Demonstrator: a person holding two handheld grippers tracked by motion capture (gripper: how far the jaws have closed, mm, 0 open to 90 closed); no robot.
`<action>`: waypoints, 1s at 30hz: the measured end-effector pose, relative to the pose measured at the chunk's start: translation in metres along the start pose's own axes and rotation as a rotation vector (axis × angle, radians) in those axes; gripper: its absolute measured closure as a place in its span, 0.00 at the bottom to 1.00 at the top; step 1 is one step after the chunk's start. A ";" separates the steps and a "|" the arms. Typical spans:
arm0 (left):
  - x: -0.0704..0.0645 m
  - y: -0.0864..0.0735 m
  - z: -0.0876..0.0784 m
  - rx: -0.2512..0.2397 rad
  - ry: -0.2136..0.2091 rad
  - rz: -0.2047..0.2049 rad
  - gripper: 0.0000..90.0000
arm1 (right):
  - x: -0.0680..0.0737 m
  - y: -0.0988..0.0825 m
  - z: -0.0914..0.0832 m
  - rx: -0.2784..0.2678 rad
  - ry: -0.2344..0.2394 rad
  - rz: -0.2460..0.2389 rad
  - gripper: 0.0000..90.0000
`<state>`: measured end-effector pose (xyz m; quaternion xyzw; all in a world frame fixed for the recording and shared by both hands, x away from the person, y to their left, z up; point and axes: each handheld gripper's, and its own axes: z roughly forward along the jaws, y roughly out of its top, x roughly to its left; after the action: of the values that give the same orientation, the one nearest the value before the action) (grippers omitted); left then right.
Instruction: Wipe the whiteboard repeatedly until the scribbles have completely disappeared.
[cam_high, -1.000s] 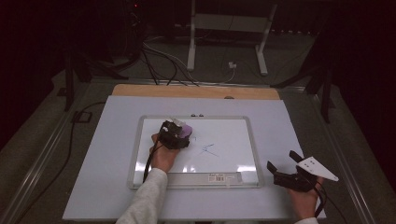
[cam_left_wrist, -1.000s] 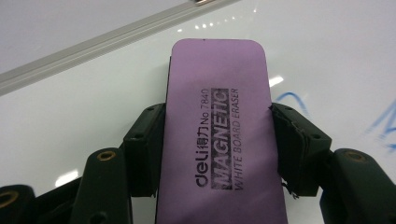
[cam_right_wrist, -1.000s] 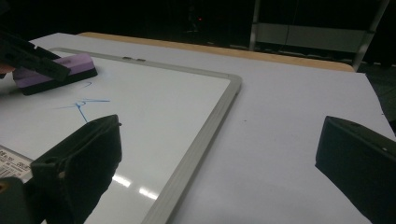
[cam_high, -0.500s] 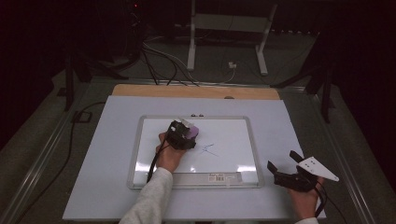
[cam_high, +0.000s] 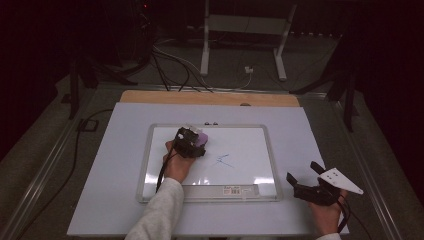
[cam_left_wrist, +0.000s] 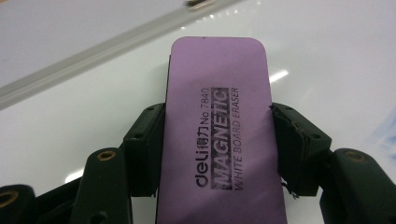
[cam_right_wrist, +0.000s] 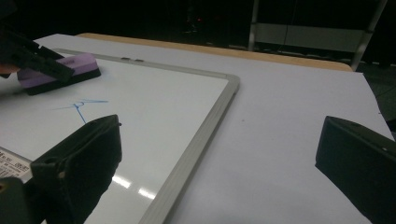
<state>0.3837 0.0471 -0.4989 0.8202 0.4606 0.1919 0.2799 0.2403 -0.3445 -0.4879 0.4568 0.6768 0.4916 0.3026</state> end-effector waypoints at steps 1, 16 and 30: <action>-0.004 -0.001 -0.001 -0.003 -0.012 0.009 0.46 | 0.000 0.000 0.000 0.000 -0.001 0.000 0.01; -0.065 -0.003 -0.010 -0.008 -0.141 0.145 0.46 | 0.001 0.000 0.000 0.001 0.001 -0.003 0.01; -0.040 0.013 0.009 -0.009 -0.082 0.040 0.46 | -0.001 0.000 -0.001 -0.003 0.000 0.000 0.01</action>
<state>0.3767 0.0044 -0.4997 0.8351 0.4314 0.1657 0.2984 0.2394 -0.3457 -0.4871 0.4564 0.6759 0.4928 0.3032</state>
